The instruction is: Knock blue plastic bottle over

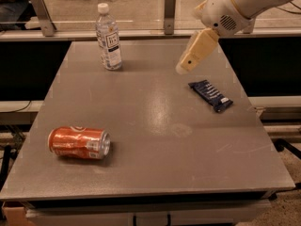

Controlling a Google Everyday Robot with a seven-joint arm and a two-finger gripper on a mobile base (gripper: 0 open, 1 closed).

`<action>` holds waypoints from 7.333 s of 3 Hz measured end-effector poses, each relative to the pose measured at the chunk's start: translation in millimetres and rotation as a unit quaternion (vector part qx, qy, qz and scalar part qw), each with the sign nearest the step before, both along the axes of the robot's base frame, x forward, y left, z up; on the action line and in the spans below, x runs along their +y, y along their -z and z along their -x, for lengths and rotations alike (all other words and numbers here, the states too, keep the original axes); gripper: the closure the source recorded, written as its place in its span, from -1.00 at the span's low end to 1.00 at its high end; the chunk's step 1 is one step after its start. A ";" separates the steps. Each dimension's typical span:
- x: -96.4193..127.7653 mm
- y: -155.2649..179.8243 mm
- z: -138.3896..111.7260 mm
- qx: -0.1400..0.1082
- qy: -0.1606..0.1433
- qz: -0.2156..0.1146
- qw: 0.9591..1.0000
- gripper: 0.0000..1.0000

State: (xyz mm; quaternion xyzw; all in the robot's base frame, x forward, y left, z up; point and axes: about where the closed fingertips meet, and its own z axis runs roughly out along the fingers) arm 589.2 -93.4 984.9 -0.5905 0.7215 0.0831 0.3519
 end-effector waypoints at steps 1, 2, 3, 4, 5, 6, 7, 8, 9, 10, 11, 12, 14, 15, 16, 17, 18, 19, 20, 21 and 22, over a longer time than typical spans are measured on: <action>13.9 2.3 -6.9 -0.002 -0.010 -0.017 1.000 -1.00; 46.4 11.7 -30.6 0.000 -0.019 -0.052 0.998 -1.00; 82.6 23.8 -61.4 0.003 -0.006 -0.099 0.995 -1.00; 118.8 30.9 -92.2 0.005 0.011 -0.157 0.988 -1.00; 156.7 41.2 -115.8 0.009 0.019 -0.207 0.978 -1.00; 190.4 50.6 -137.1 0.001 0.026 -0.248 0.968 -1.00; 216.2 55.8 -154.5 -0.007 0.033 -0.277 0.960 -1.00; 231.7 60.9 -166.2 -0.012 0.047 -0.298 0.953 -0.66; 233.2 64.1 -170.2 -0.014 0.057 -0.308 0.949 -0.21; 225.0 59.3 -166.8 -0.017 0.059 -0.312 0.948 0.26; 201.7 40.3 -160.9 -0.029 0.055 -0.301 0.952 0.72; 177.6 14.9 -151.7 -0.041 0.033 -0.266 0.962 1.00; 150.5 1.7 -137.5 -0.028 -0.026 -0.134 0.990 1.00; 145.5 22.5 -116.5 0.002 -0.067 -0.050 0.996 1.00; 143.0 48.0 -92.5 0.035 -0.109 0.031 0.993 1.00; 146.7 68.9 -72.5 0.057 -0.143 0.084 0.984 1.00; 153.2 88.1 -55.3 0.078 -0.166 0.108 0.977 1.00; 159.5 104.8 -41.5 0.095 -0.179 0.117 0.972 0.67; 168.4 117.4 -31.0 0.106 -0.191 0.117 0.969 0.19; 175.9 122.4 -24.7 0.112 -0.200 0.103 0.968 -0.26; 184.6 120.4 -20.2 0.111 -0.208 0.077 0.969 -0.73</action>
Offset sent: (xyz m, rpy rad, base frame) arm 0.0662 0.0854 -0.0232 0.2021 -0.0014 0.0489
